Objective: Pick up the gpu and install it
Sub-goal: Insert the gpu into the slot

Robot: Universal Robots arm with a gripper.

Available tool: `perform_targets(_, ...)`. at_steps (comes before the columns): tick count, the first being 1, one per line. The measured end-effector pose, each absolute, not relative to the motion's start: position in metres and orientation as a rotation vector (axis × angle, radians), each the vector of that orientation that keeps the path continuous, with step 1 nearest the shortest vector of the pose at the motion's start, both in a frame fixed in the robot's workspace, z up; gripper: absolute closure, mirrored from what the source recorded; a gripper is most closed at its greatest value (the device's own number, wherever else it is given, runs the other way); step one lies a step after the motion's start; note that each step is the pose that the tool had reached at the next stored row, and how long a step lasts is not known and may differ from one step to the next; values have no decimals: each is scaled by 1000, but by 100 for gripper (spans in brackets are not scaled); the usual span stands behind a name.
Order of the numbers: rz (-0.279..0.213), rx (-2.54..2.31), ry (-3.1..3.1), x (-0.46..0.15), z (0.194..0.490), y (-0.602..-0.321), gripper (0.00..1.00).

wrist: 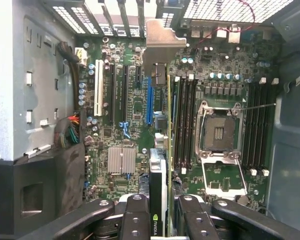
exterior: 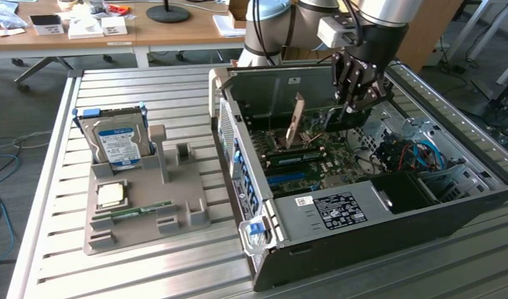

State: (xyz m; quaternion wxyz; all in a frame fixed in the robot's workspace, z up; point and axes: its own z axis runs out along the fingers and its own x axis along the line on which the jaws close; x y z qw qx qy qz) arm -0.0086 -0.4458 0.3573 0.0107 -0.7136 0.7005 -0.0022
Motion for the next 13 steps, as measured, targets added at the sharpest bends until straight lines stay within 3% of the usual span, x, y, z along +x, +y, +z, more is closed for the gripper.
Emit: perform_targets(13,-9,-2180,2234,-12,354,-446,73)
